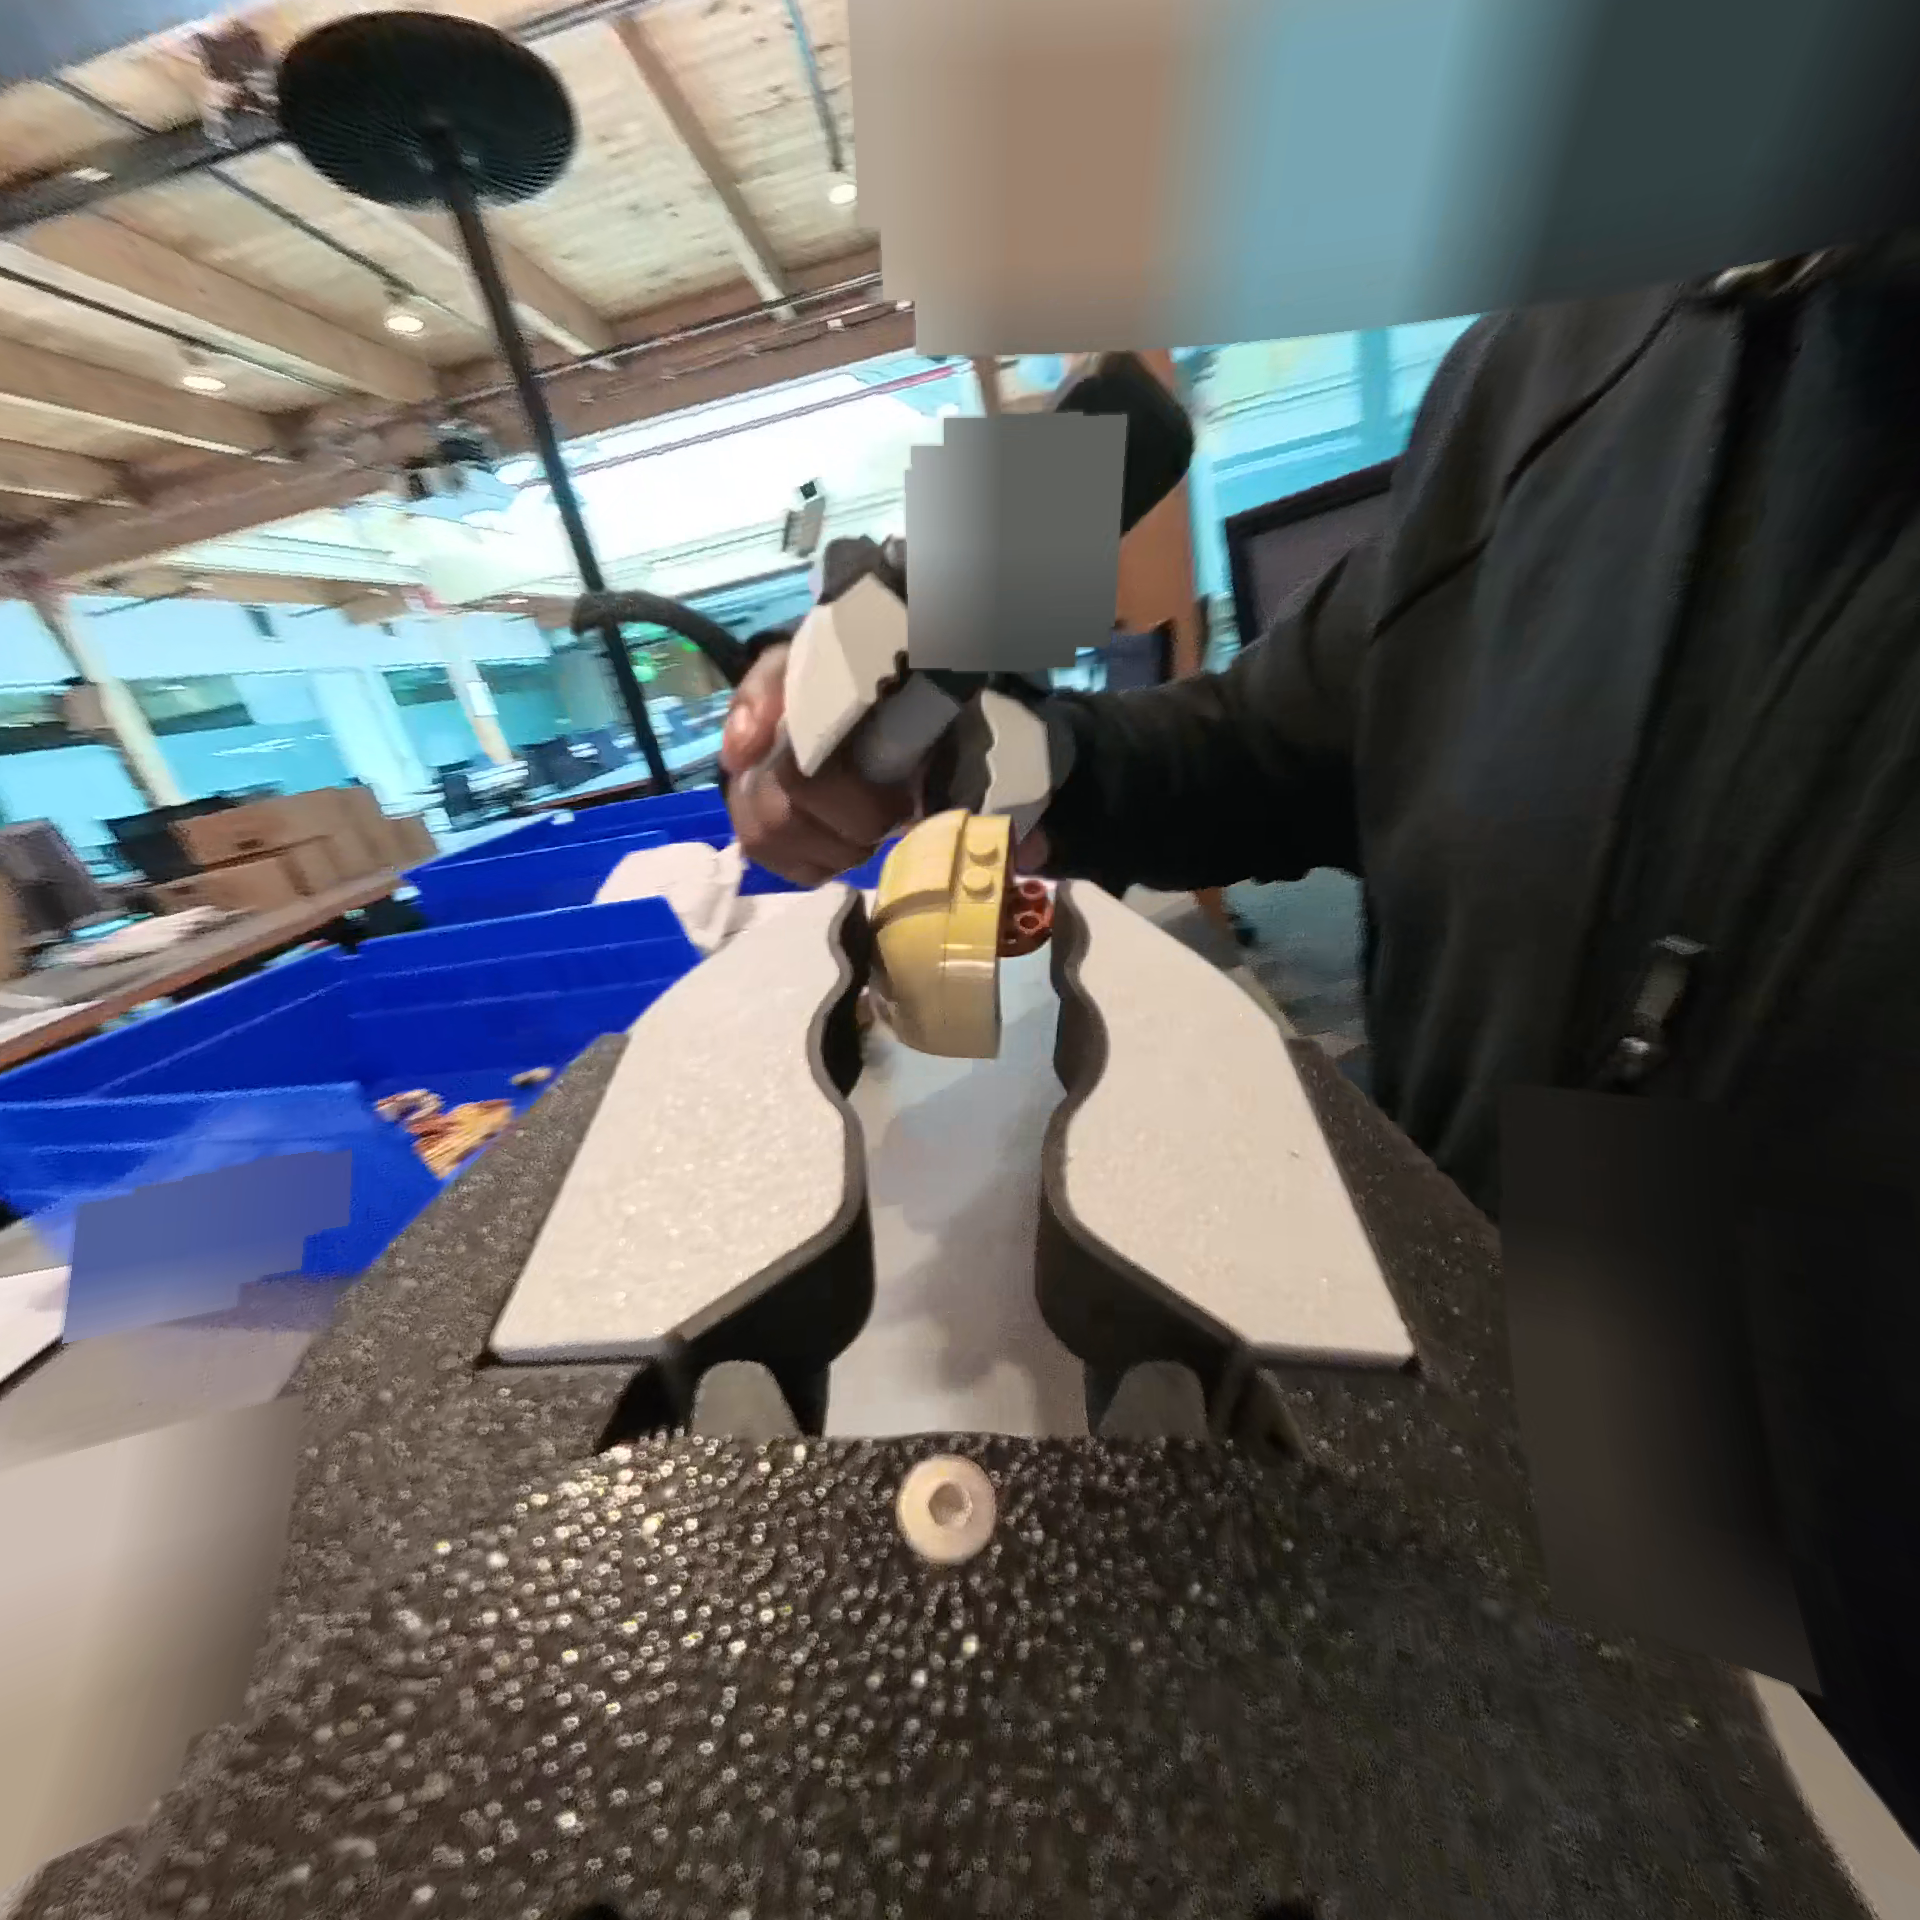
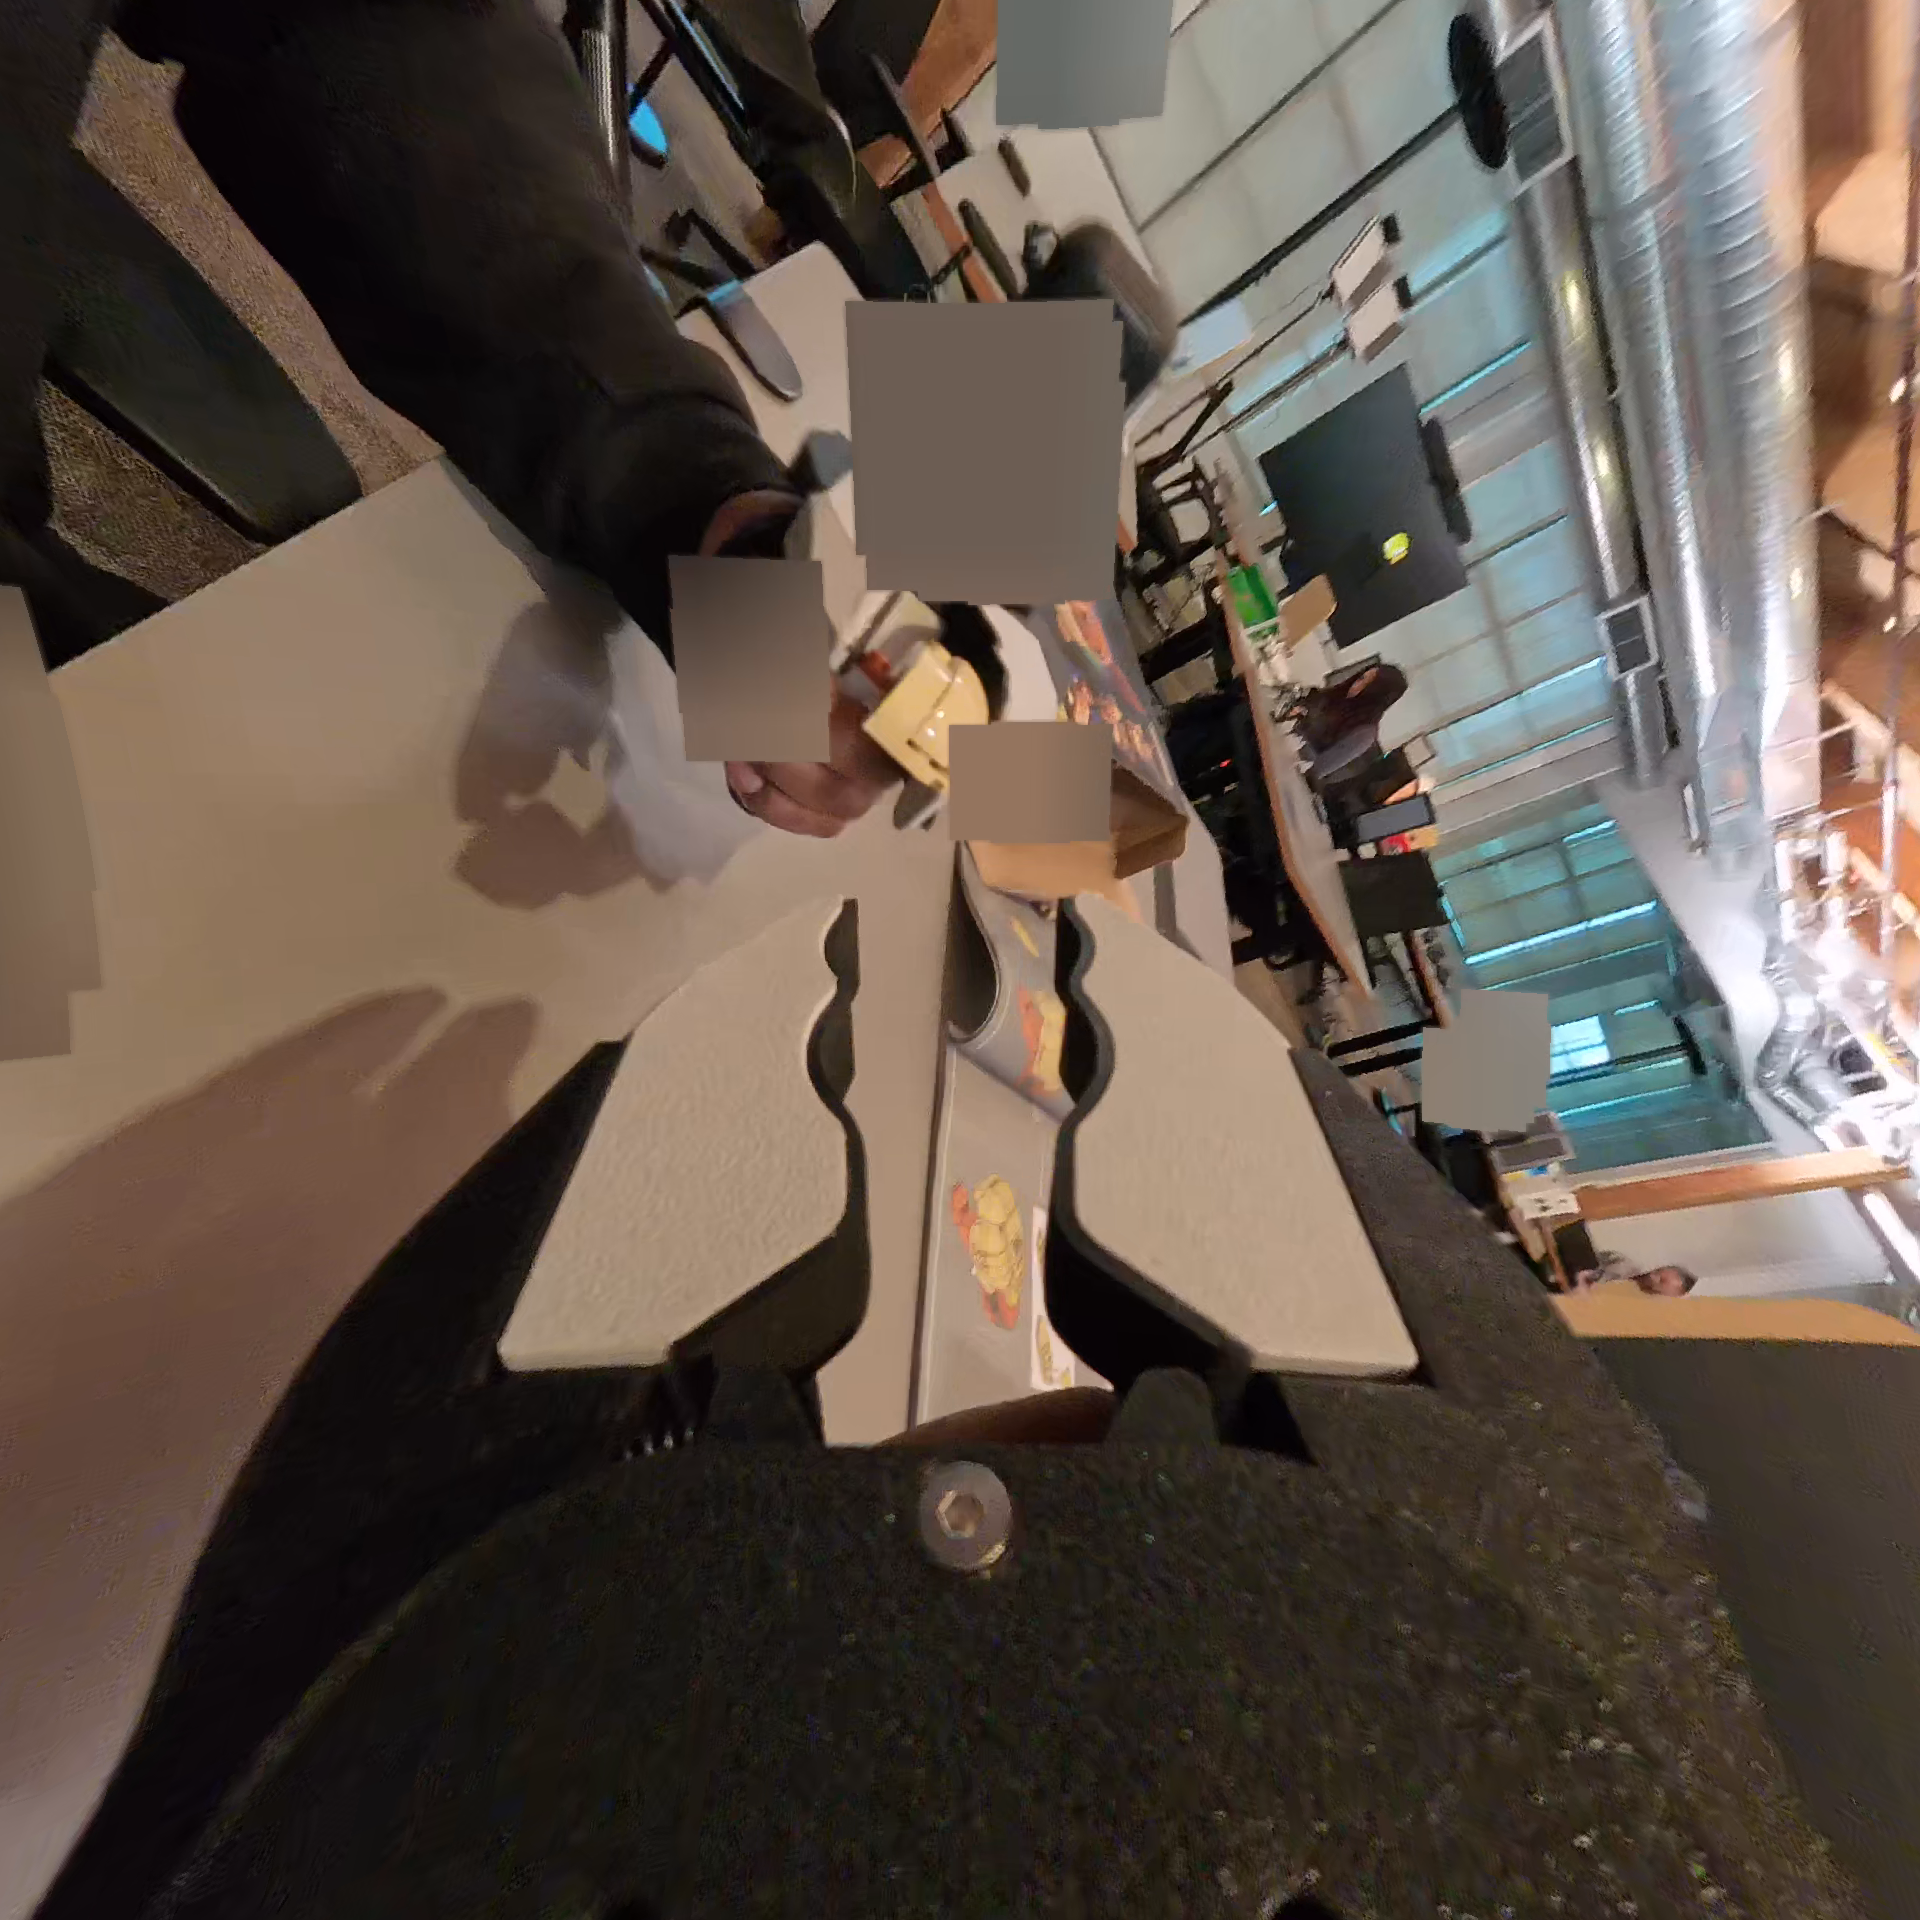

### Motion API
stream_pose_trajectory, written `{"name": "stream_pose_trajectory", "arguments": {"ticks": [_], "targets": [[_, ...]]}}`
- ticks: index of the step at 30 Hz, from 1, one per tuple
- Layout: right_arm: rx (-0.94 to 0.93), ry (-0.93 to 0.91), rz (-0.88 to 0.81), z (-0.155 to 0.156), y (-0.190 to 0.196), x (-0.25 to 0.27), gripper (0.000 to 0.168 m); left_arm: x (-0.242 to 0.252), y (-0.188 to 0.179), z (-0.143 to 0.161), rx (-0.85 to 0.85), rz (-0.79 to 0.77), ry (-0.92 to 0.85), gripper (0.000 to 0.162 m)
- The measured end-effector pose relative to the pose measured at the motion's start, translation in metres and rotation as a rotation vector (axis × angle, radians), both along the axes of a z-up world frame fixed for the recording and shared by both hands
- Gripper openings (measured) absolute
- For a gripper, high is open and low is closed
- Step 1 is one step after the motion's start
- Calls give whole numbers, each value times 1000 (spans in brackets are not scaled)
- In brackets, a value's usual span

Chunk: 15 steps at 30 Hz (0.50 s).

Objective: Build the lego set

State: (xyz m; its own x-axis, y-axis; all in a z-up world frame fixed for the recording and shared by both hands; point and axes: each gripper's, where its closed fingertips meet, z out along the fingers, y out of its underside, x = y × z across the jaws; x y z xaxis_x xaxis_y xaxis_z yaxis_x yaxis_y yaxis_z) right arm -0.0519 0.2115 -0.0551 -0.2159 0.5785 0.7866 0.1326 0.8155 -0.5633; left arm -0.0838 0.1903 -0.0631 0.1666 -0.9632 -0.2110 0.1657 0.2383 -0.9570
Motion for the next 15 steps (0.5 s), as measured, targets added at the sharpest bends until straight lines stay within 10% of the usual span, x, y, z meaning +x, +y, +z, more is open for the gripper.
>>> {"name": "stream_pose_trajectory", "arguments": {"ticks": [15], "targets": [[150,222,117,49,13,-18,41,9,26,55,-74,-618,37,33]]}}
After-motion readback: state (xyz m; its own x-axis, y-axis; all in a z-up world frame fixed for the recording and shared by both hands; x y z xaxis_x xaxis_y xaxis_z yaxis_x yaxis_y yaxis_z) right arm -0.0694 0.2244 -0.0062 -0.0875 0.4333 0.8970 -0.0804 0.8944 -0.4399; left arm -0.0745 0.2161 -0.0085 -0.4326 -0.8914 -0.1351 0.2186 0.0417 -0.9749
